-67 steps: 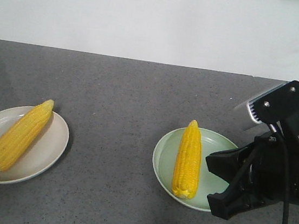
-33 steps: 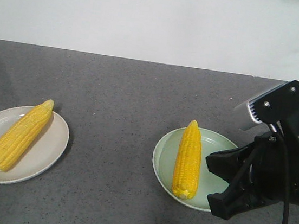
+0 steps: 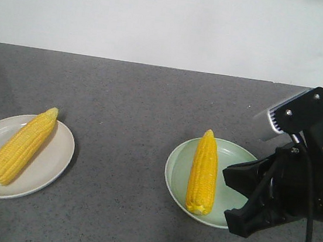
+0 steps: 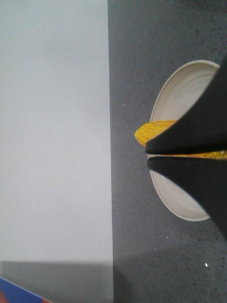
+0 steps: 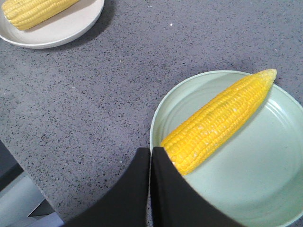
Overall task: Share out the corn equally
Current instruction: 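Raise the open left gripper up and away from the cream plate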
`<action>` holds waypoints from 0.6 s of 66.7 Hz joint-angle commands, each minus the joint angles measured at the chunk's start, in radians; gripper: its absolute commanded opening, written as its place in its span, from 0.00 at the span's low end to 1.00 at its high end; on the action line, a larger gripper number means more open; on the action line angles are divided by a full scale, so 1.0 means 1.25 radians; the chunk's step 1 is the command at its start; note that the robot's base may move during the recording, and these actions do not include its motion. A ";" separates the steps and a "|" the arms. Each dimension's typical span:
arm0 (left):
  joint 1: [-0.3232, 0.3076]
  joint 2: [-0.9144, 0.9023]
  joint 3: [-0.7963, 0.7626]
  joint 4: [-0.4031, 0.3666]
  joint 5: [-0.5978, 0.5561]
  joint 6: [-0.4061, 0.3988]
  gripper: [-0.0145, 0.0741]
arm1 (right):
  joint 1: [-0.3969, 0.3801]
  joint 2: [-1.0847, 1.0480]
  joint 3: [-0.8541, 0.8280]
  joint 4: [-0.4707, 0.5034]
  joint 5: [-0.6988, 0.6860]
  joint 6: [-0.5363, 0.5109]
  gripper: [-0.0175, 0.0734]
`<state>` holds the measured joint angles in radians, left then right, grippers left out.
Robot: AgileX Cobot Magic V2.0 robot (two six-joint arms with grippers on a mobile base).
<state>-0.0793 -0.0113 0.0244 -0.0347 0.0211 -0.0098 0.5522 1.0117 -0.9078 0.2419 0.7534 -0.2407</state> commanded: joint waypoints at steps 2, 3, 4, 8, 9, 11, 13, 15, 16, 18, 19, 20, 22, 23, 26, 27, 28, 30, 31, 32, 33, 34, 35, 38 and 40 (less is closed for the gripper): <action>0.002 -0.014 -0.012 -0.001 -0.081 -0.013 0.15 | 0.002 -0.012 -0.019 0.004 -0.041 -0.007 0.18; 0.002 -0.014 -0.012 0.000 -0.081 -0.013 0.15 | 0.002 -0.012 -0.019 0.004 -0.041 -0.007 0.18; 0.002 -0.014 -0.012 0.000 -0.081 -0.013 0.15 | 0.002 -0.012 -0.019 0.004 -0.041 -0.007 0.18; 0.002 -0.014 -0.012 0.000 -0.082 -0.013 0.15 | 0.002 -0.012 -0.019 0.004 -0.041 -0.007 0.18; 0.002 -0.014 -0.012 0.000 -0.082 -0.013 0.15 | 0.002 -0.012 -0.019 0.004 -0.041 -0.007 0.18; 0.002 -0.014 -0.012 -0.001 -0.082 -0.013 0.15 | 0.002 -0.012 -0.019 0.004 -0.041 -0.007 0.18; 0.002 -0.014 -0.012 -0.001 -0.086 -0.013 0.15 | 0.002 -0.012 -0.019 0.004 -0.041 -0.007 0.18; 0.007 -0.014 -0.012 -0.001 -0.094 -0.013 0.15 | 0.002 -0.012 -0.019 0.004 -0.041 -0.007 0.18; 0.008 -0.014 -0.012 -0.001 -0.095 -0.013 0.15 | 0.002 -0.012 -0.019 0.004 -0.041 -0.007 0.18; 0.013 -0.014 -0.012 -0.001 -0.103 -0.018 0.15 | 0.002 -0.012 -0.019 0.004 -0.041 -0.007 0.18; 0.017 -0.014 -0.012 -0.001 -0.106 -0.020 0.15 | 0.002 -0.012 -0.019 0.004 -0.041 -0.007 0.18; 0.023 -0.014 -0.012 -0.001 -0.108 -0.022 0.15 | 0.002 -0.012 -0.019 0.004 -0.041 -0.007 0.18; 0.032 -0.014 -0.012 -0.002 -0.111 -0.026 0.15 | 0.002 -0.012 -0.019 0.004 -0.041 -0.007 0.18; 0.034 -0.014 -0.012 -0.003 -0.113 -0.025 0.15 | 0.002 -0.012 -0.019 0.004 -0.041 -0.007 0.18; 0.044 -0.014 -0.012 -0.008 -0.113 -0.025 0.15 | 0.002 -0.012 -0.019 0.004 -0.041 -0.007 0.18; 0.046 -0.014 -0.012 -0.008 -0.113 -0.025 0.15 | 0.002 -0.012 -0.019 0.004 -0.041 -0.007 0.18; 0.047 -0.014 -0.012 -0.008 -0.113 -0.025 0.15 | 0.002 -0.012 -0.019 0.004 -0.041 -0.007 0.18; 0.048 -0.014 -0.012 -0.007 -0.113 -0.025 0.15 | 0.002 -0.012 -0.019 0.004 -0.041 -0.007 0.18; 0.048 -0.014 -0.012 -0.007 -0.112 -0.025 0.15 | 0.002 -0.012 -0.019 0.004 -0.041 -0.007 0.18; 0.048 -0.014 -0.012 -0.007 -0.112 -0.025 0.15 | 0.002 -0.012 -0.019 0.004 -0.041 -0.007 0.18; 0.048 -0.014 -0.012 -0.007 -0.110 -0.025 0.15 | 0.002 -0.012 -0.019 0.004 -0.041 -0.007 0.18; 0.048 -0.014 -0.012 -0.007 -0.110 -0.025 0.15 | 0.002 -0.012 -0.019 0.004 -0.041 -0.007 0.18; 0.048 -0.014 -0.012 -0.007 -0.108 -0.025 0.15 | 0.002 -0.012 -0.019 0.004 -0.041 -0.007 0.18; 0.046 -0.014 -0.012 -0.007 -0.108 -0.025 0.15 | 0.002 -0.012 -0.019 0.004 -0.041 -0.007 0.18; 0.046 -0.014 -0.012 -0.007 -0.108 -0.025 0.15 | 0.002 -0.012 -0.019 0.004 -0.041 -0.007 0.18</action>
<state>-0.0223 -0.0113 0.0245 -0.0347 -0.0376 -0.0290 0.5522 1.0106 -0.9078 0.2419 0.7543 -0.2407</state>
